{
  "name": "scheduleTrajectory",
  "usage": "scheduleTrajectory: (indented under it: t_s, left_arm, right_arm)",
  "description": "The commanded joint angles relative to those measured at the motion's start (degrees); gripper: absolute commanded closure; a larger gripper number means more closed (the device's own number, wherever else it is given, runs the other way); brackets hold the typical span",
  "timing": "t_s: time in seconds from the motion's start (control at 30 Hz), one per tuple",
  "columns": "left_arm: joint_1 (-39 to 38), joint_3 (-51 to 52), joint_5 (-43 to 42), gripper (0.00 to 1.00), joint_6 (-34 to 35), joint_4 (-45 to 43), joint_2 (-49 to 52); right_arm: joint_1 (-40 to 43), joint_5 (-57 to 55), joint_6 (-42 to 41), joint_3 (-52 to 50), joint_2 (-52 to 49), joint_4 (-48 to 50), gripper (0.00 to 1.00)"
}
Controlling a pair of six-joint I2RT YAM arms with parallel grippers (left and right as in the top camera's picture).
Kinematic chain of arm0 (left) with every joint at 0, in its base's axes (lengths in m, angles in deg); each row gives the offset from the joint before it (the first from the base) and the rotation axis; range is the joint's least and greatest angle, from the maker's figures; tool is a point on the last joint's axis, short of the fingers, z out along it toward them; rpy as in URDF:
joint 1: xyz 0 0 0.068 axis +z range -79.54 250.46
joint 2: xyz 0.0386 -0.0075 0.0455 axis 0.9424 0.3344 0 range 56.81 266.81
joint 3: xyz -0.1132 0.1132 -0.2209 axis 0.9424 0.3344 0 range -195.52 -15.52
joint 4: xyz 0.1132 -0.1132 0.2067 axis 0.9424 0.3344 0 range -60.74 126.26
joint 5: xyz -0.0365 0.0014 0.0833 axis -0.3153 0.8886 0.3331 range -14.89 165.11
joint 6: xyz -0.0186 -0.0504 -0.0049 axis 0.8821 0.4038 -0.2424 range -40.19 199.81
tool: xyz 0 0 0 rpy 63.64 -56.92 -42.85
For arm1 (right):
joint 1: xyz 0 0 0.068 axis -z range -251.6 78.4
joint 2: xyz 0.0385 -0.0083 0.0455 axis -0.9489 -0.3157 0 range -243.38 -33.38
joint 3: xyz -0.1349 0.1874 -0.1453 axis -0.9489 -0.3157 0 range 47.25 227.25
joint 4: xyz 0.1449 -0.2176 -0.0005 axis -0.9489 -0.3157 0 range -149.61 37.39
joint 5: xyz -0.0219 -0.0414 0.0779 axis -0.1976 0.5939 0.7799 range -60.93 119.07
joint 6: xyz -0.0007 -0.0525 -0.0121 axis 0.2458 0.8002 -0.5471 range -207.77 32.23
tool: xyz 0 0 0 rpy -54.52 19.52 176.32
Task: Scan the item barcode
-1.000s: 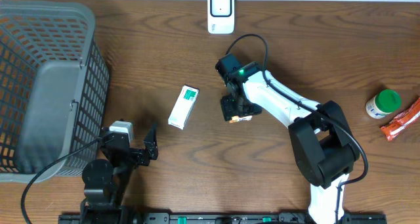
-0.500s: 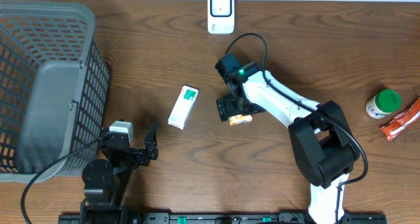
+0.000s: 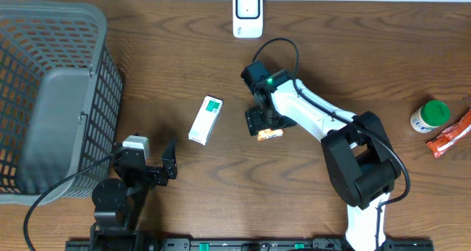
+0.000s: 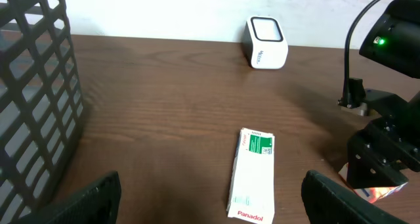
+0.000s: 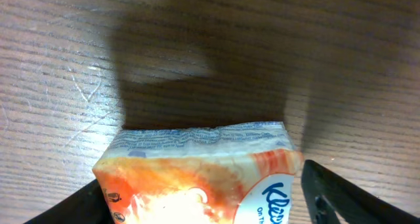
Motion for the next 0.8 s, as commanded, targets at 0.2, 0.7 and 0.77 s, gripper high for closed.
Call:
scheduleTrajectory:
  t_s: [0.2, 0.7, 0.77]
  left_arm:
    - [0.15, 0.11, -0.70, 0.13, 0.09, 0.00, -0.20]
    - [0.15, 0.11, -0.70, 0.13, 0.09, 0.00, -0.20]
    - [0.15, 0.11, -0.70, 0.13, 0.09, 0.00, -0.20]
  right_arm:
    - [0.09, -0.26, 0.11, -0.20, -0.94, 1.53, 0.09]
    - [0.09, 0.83, 0.11, -3.19, -3.48, 3.37, 0.19]
    - [0.09, 0.83, 0.09, -3.19, -3.48, 3.34, 0.20]
